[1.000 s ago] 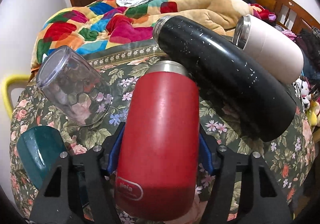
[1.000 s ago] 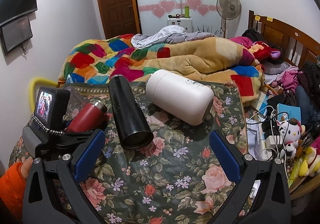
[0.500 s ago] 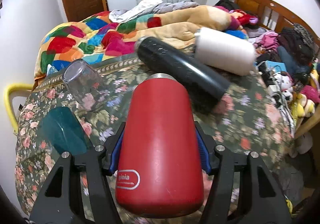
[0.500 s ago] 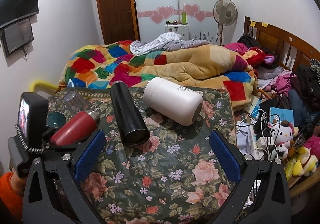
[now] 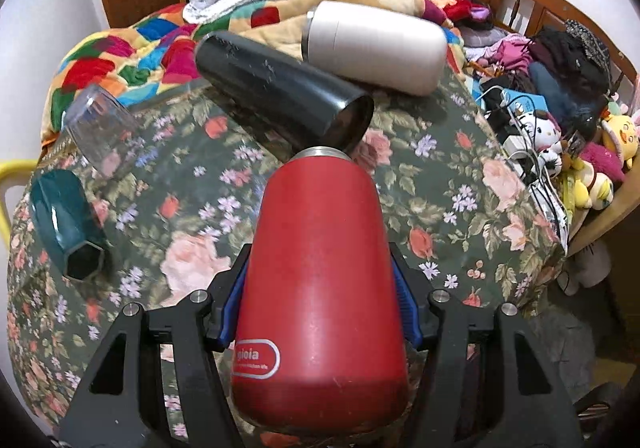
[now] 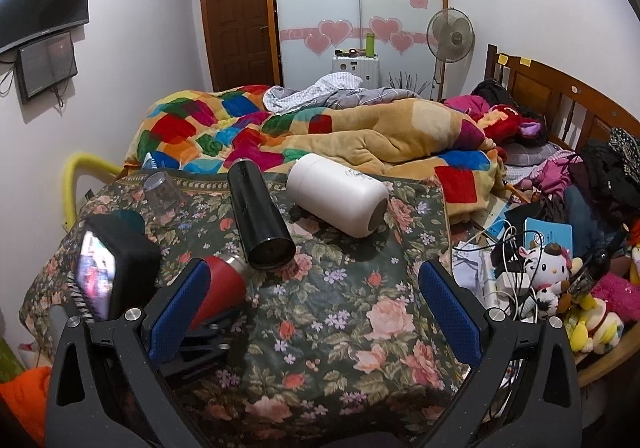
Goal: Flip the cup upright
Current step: 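Lift the red thermos with the right gripper and rotate it upright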
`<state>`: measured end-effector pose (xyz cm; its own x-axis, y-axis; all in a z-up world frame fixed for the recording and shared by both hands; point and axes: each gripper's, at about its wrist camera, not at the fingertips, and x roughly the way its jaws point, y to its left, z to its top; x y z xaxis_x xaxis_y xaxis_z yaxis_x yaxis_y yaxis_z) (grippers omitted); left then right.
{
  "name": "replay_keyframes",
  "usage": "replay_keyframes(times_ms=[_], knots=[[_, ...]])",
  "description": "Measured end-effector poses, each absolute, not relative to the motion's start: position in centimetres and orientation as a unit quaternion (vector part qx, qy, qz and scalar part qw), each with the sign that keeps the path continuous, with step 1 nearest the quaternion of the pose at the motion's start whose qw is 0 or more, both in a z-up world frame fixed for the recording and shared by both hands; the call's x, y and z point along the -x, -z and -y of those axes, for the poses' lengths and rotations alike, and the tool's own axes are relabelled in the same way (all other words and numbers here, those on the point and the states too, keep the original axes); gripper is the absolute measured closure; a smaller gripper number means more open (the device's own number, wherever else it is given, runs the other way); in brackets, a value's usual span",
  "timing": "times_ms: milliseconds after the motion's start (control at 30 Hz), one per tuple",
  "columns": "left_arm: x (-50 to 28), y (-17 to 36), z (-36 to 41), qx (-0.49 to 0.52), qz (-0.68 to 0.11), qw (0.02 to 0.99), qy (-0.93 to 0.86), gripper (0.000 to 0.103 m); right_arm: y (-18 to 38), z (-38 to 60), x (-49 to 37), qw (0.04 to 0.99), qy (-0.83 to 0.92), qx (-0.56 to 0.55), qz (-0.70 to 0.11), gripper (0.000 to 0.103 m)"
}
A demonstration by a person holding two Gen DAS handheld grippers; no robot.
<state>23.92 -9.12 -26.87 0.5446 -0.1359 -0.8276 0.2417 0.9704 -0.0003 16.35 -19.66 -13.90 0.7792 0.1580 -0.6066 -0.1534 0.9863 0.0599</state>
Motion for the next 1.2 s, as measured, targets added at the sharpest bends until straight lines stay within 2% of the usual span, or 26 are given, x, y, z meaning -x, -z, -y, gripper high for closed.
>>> replay_keyframes(times_ms=[433, 667, 733, 800, 967, 1067, 1200], knots=[[-23.7, 28.3, 9.5, -0.058, -0.477, 0.870, 0.110, 0.042, 15.3, 20.4, -16.3, 0.930, -0.084, -0.018, -0.357, 0.000], [-21.5, 24.3, 7.8, -0.037, -0.444, 0.886, 0.131, 0.038, 14.6, 20.4, -16.8, 0.931, -0.066, -0.018, -0.359, 0.000], [-20.4, 22.7, 6.3, -0.026, -0.427, 0.895, 0.126, 0.034, 14.4, 20.0, -17.2, 0.928, -0.076, -0.027, -0.364, 0.000], [-19.4, 21.4, 4.4, -0.015, -0.412, 0.904, 0.111, 0.030, 14.7, 19.3, -17.9, 0.921, -0.089, -0.032, -0.378, 0.000], [-17.4, 20.1, -0.1, -0.017, -0.387, 0.920, 0.056, 0.030, 17.0, 16.2, -19.9, 0.896, -0.121, -0.024, -0.427, 0.000], [-16.5, 20.4, -2.4, -0.017, -0.386, 0.922, 0.030, 0.030, 19.0, 14.5, -21.2, 0.872, -0.141, -0.026, -0.467, 0.008], [-15.7, 21.5, -4.8, 0.002, -0.396, 0.918, 0.016, 0.030, 22.1, 12.4, -23.5, 0.831, -0.158, -0.046, -0.532, 0.025]])
